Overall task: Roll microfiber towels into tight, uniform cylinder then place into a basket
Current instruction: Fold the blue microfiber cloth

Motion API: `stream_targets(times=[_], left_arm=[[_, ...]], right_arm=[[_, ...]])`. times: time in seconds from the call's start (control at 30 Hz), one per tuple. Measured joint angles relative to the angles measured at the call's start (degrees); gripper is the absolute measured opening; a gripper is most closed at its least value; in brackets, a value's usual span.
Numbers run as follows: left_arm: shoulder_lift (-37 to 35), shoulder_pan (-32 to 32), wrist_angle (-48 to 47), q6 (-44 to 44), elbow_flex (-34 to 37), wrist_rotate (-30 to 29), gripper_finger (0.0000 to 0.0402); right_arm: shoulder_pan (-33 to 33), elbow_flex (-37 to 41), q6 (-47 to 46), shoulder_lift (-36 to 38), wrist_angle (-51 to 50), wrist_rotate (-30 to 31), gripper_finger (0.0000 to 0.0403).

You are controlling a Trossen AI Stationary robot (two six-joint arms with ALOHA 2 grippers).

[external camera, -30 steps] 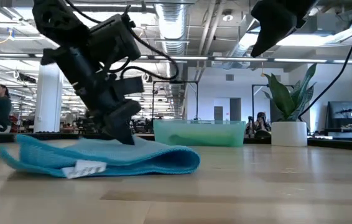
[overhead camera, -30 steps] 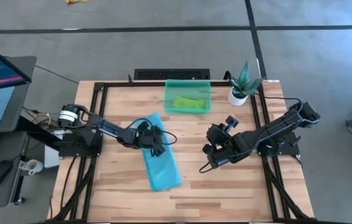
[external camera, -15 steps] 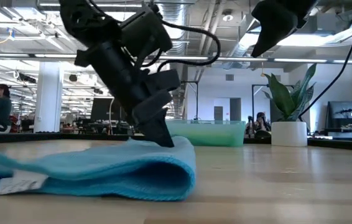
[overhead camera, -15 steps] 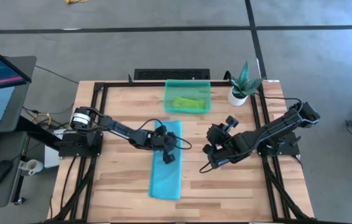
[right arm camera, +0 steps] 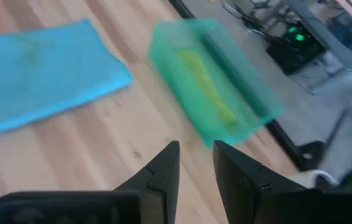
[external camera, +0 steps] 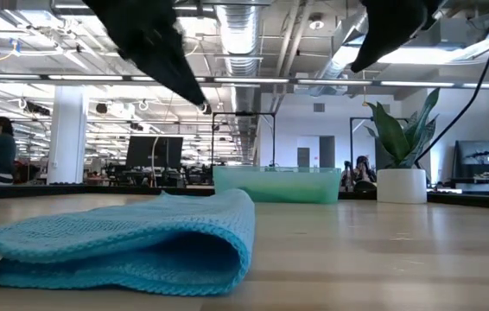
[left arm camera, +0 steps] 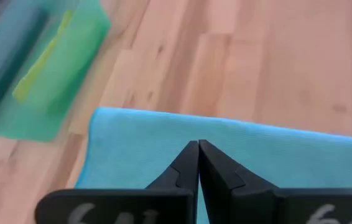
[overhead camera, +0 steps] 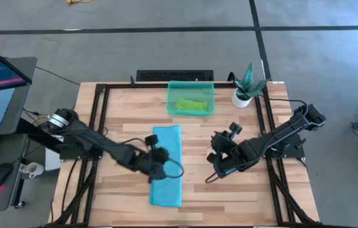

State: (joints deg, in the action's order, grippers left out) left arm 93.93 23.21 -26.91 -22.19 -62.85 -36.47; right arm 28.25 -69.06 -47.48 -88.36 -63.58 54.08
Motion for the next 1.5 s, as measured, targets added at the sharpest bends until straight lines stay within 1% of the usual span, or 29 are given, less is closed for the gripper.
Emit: stream_targets(times=[0.1,0.2,0.27,0.37,0.43,0.57,0.63,0.7,0.77,0.9,1.0,1.13,1.23,1.3,1.37,1.5], left_arm=[[-3.48,5.03,-3.18,-2.35,0.07,-0.85,0.0004],[-6.72,10.38,-5.92,-6.49,0.07,-2.48,0.0004],[-7.83,13.96,-7.16,-8.54,0.07,-3.89,0.0004],[-8.2,18.72,-7.61,-10.7,0.07,-6.34,0.0004],[-8.1,21.12,-7.71,-12.2,0.07,-6.44,0.0004],[-6.46,23.85,-6.63,-13.65,0.07,-6.76,0.0004],[-5.24,24.13,-5.43,-13.62,0.02,-6.31,0.0004],[-3.89,24.38,-5.57,-13.61,0.05,-3.85,0.0004],[-2.54,24.14,-4.82,-13.65,0.07,-1.37,0.0005],[-0.37,23.74,-4.38,-14.22,0.07,0.33,0.0018],[0.52,23.36,-4.09,-16.23,0.07,0.16,0.0039],[1.09,22.68,-3.2,-16.35,0.07,0.87,0.0074],[1.44,22.03,-2.61,-15.72,0.04,1.77,0.0103],[1.88,21.63,-1.87,-15.06,0.03,3.99,0.0122],[2.68,21.46,-1.93,-14.27,0.02,7.62,0.0136],[4.96,21.63,-0.75,-15.65,0.02,13.29,0.0152]], right_arm=[[1.75,0.0,1.97,0.0,3.86,-0.13,0.0118],[3.84,0.0,5.39,0.0,9.93,-0.33,0.0118],[5.43,0.0,8.01,0.0,14.25,-1.59,0.0118],[7.53,-0.07,11.32,-0.65,21.49,-3.16,0.0118],[8.77,0.0,13.09,-1.09,25.47,-3.77,0.0118],[10.2,-0.09,18.63,-3.05,33.77,-6.65,0.0118],[11.0,0.09,22.01,-4.36,37.25,-8.0,0.0118],[10.93,-0.22,26.02,-6.17,42.02,-9.32,0.0118],[11.3,0.02,29.74,-8.14,44.17,-10.67,0.0118],[11.13,0.02,36.44,-11.95,48.56,-13.79,0.0118],[11.01,-0.02,38.7,-14.38,52.4,-14.76,0.0118],[10.41,-0.31,40.59,-16.99,57.32,-16.85,0.0118],[10.21,-1.08,41.62,-18.77,57.03,-17.72,0.0119],[9.73,-1.38,42.01,-19.35,57.5,-20.15,0.0124],[9.0,-1.38,42.05,-19.85,58.04,-24.26,0.0133],[7.33,-1.38,42.8,-19.85,58.96,-32.68,0.0161]])
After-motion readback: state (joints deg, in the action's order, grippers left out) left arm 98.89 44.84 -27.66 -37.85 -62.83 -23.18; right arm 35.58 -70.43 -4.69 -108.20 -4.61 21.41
